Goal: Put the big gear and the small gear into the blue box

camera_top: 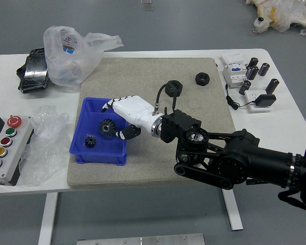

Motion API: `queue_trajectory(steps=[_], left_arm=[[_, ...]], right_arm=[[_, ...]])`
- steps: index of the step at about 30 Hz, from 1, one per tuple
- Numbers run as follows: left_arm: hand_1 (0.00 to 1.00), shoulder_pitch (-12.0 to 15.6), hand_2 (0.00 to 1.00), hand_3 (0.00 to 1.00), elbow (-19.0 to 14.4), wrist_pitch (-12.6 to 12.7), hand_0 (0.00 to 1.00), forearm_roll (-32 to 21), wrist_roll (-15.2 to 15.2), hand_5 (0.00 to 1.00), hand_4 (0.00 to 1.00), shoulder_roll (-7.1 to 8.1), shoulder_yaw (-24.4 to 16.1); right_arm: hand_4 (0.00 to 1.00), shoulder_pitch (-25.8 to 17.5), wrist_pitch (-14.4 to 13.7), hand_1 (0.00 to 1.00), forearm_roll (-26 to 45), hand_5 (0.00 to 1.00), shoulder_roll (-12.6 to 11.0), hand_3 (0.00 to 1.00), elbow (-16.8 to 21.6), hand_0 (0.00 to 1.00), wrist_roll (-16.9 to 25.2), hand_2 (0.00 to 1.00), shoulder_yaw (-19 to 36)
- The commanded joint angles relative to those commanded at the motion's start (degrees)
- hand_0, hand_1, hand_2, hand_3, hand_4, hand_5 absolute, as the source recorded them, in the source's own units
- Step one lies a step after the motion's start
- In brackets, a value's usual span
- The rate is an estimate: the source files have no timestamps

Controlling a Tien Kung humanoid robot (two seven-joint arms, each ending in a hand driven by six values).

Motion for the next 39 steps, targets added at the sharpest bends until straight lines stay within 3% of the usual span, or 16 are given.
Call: queue_trajectory(steps=[4, 10, 15, 16, 17, 21, 22, 27, 28, 33, 39], left_arm=[[0.581, 0.02, 0.559, 0.669, 0.03, 0.01, 0.685, -0.02, -0.07, 0.452, 0.649, -0.02, 0.06], [0.581, 0.14, 0.558, 0.668, 0.13, 0.33, 0.685, -1.08, -0.44, 0.454, 0.65, -0.24, 0.81], [0.581, 0.29, 0.558, 0.668, 0.35, 0.43, 0.685, -2.1, -0.84, 0.454, 0.65, -0.49, 1.6], [0.581, 0.25, 0.558, 0.668, 0.43, 0.45, 0.685, -2.29, -0.98, 0.454, 0.65, -0.49, 1.77], [0.581, 0.18, 0.558, 0.668, 0.51, 0.45, 0.685, -2.37, -1.08, 0.454, 0.65, -0.47, 1.87], [0.581, -0.3, 0.558, 0.668, 0.9, 0.42, 0.685, -2.6, -1.68, 0.454, 0.65, -0.23, 2.32], [0.581, -0.45, 0.558, 0.668, 1.02, 0.42, 0.685, -2.79, -1.93, 0.455, 0.65, -0.14, 2.55], [0.581, -1.03, 0.558, 0.668, 1.37, 0.36, 0.685, -3.63, -2.72, 0.455, 0.65, 0.01, 3.56], [0.581, -1.08, 0.559, 0.667, 1.42, 0.36, 0.685, -3.89, -2.87, 0.454, 0.65, 0.01, 3.82], [0.581, -1.04, 0.559, 0.667, 1.52, 0.56, 0.685, -4.88, -3.09, 0.454, 0.65, -0.02, 4.43], [0.581, -0.91, 0.559, 0.666, 1.57, 0.96, 0.685, -5.88, -3.17, 0.449, 0.648, 0.16, 4.96]], right_arm=[[0.589, -1.46, -1.72, 0.897, 1.02, 0.137, -1.17, 0.93, 0.7, 0.84, 0.61, 0.914, 2.95], [0.603, -7.12, -5.5, 0.879, 5.63, 0.151, -5.63, 0.913, 3.64, 0.819, 3.45, 0.894, 10.89], [0.603, -13.95, -8.06, 0.879, 11.85, 0.151, -10.48, 0.913, 6.26, 0.819, 8.94, 0.894, 20.49], [0.609, -15.29, -8.29, 0.821, 13.21, 0.19, -11.25, 0.822, 6.59, 0.756, 10.2, 0.828, 22.39], [0.609, -16.54, -8.4, 0.821, 14.54, 0.19, -11.9, 0.822, 6.92, 0.756, 11.37, 0.828, 24.39], [0.609, -21.9, -8.16, 0.821, 20.86, 0.19, -14.23, 0.822, 8.28, 0.756, 16.71, 0.828, 33.01], [0.633, -23.37, -7.82, 0.789, 22.52, 0.268, -14.8, 0.738, 8.74, 0.733, 18.11, 0.793, 35.19], [0.633, -30.66, -6.04, 0.789, 29.76, 0.268, -16.81, 0.738, 10.77, 0.733, 24.2, 0.793, 45.28], [0.699, -32.24, -5.66, 0.779, 31.17, 0.397, -17.01, 0.725, 11.08, 0.727, 25.4, 0.784, 47.16], [0.699, -40.21, -4.06, 0.779, 37.77, 0.397, -17.17, 0.725, 11.33, 0.727, 29.31, 0.784, 56.66], [0.73, -45.9, -2.55, 0.776, 42.12, 0.432, -16.91, 0.726, 11.27, 0.729, 31.36, 0.779, 64.99]])
